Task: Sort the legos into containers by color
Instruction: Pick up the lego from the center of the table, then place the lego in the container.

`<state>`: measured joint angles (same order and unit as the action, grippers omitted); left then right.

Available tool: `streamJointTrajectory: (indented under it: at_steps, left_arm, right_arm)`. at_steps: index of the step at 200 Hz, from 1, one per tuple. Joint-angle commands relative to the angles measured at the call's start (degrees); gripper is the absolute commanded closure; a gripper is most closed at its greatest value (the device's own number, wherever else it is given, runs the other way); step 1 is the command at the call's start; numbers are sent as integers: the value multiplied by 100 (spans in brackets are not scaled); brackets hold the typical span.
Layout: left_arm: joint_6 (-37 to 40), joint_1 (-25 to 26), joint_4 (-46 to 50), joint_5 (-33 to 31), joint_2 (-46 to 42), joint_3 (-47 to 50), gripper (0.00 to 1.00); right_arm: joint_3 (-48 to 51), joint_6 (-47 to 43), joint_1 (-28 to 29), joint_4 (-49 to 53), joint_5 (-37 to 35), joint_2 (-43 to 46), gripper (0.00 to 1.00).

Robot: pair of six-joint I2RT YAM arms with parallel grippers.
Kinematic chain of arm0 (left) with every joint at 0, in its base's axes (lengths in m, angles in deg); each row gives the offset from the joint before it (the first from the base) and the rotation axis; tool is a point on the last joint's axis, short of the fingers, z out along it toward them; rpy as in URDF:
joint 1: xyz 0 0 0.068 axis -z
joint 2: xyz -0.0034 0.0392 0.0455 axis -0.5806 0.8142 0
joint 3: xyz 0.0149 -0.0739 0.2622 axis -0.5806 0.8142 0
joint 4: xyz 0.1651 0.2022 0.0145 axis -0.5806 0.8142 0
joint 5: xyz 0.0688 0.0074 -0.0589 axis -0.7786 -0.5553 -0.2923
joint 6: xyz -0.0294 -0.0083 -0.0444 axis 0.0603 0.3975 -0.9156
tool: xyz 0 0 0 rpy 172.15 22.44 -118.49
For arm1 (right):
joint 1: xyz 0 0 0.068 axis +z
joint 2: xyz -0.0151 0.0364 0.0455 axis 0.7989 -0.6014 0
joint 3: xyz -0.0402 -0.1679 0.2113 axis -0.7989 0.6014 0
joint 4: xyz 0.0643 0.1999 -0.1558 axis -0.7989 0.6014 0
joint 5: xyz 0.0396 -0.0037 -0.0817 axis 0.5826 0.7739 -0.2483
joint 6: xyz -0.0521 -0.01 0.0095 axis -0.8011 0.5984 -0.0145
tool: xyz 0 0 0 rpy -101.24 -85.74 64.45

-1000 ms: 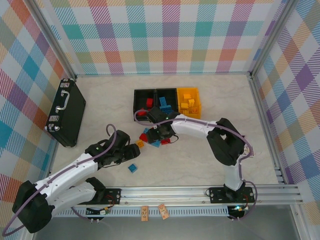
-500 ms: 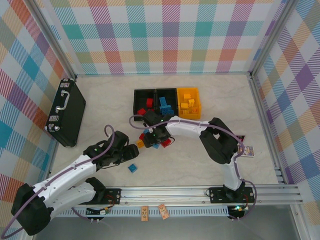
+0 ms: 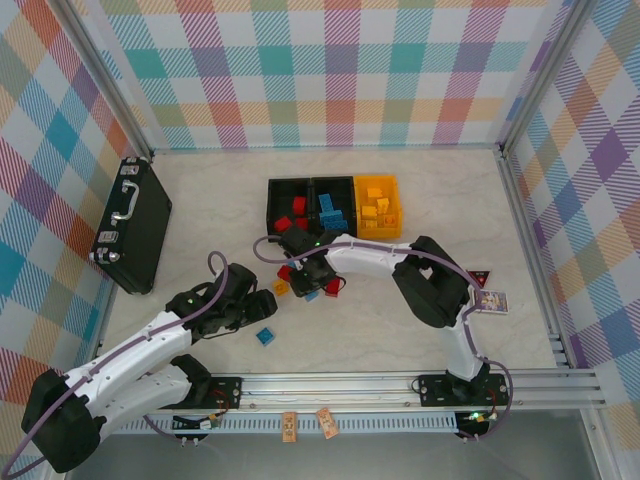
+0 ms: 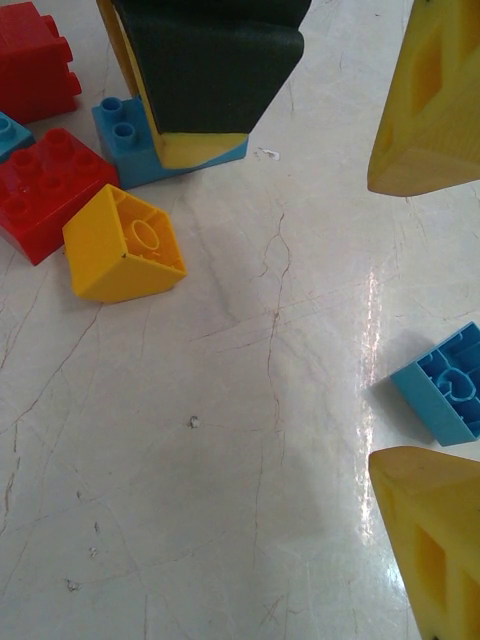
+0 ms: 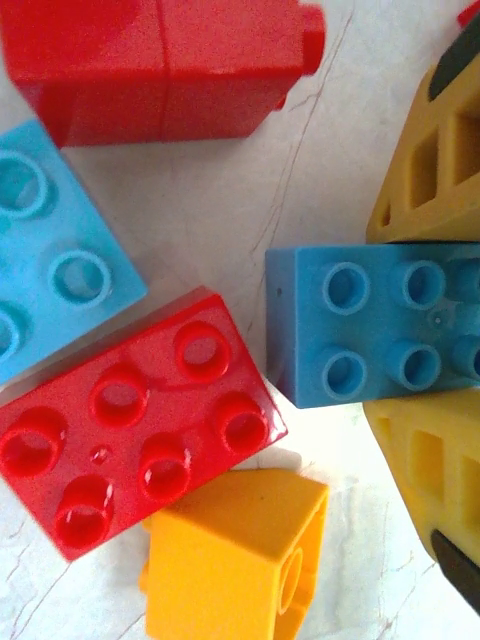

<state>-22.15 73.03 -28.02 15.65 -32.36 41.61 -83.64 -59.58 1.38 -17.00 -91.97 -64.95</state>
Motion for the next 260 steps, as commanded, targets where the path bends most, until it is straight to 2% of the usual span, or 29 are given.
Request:
streamJointTrajectory:
  at_steps: [1,52,111,174,229,260]
  left_arm:
    - [-64,-40,106,-71,14,-6,33]
    - [49,-37,-67,9,344,-245,33]
    - [115,-38,-363,126,669,-495,33]
    - [126,9,-552,130,868,-682,34]
    - [110,43,-516,90,831,-653,34]
    - [107,49,-473,43,828,-633,34]
  right_arm:
    - [-140,-78,18,315,-148,422,68]
    - [-12,65,-324,320,-137,1227,68]
    - [-539,102,-1314,519,-391,1314,68]
    - [-2357,22,-1911,1085,-805,17,67]
    - [-4362,-3,-1992,1938,-1369,-1341,66]
    - [-5142,-8,-1995,2301,-1710,-1962,65]
